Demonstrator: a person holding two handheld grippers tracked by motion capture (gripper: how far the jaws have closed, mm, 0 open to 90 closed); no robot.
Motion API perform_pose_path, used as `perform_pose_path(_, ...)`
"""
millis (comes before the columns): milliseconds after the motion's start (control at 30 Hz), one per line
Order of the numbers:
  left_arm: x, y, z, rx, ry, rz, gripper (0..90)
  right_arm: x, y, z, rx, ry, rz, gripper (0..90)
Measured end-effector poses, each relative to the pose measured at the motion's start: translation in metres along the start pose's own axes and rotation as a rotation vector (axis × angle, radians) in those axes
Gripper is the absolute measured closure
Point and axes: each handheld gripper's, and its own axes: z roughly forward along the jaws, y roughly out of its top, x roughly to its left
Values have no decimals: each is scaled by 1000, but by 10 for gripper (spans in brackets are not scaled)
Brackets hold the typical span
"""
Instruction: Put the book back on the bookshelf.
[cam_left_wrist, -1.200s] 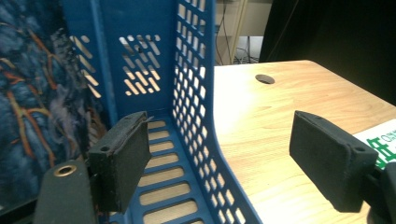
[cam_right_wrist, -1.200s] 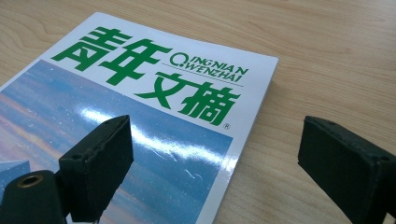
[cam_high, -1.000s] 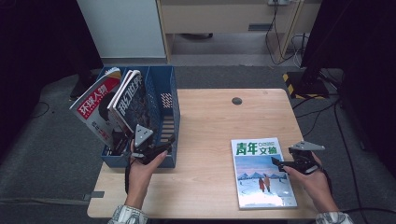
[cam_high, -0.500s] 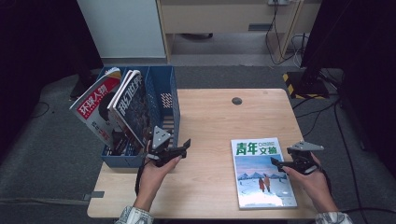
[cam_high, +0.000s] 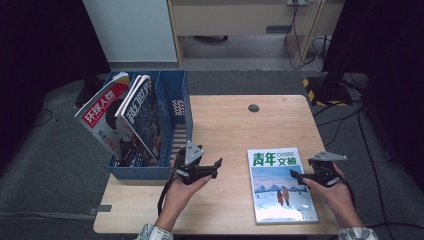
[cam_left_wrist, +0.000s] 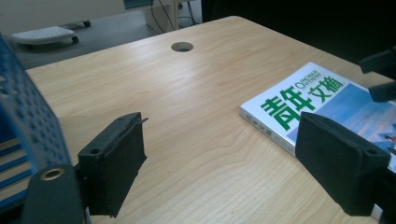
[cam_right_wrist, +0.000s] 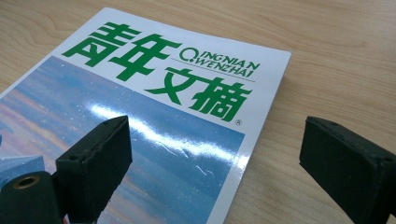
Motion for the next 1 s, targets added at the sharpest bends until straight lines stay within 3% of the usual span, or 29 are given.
perform_pose_path(400, -23, -8, 32, 71, -34, 68, 154, -1, 1, -3, -30, 7, -8, 89)
perform_pose_path(567, -29, -12, 42, 90, -43, 77, 154, -1, 1, -4, -35, 23, 4, 80)
perform_pose_path(833, -41, -23, 65, 141, -69, 91, 154, 0, -3, 0, 22, 64, 10, 52)
perform_pose_path(1000, -49, -28, 73, 155, -105, 59, 152, 0, -8, 3, 78, 98, -8, 57)
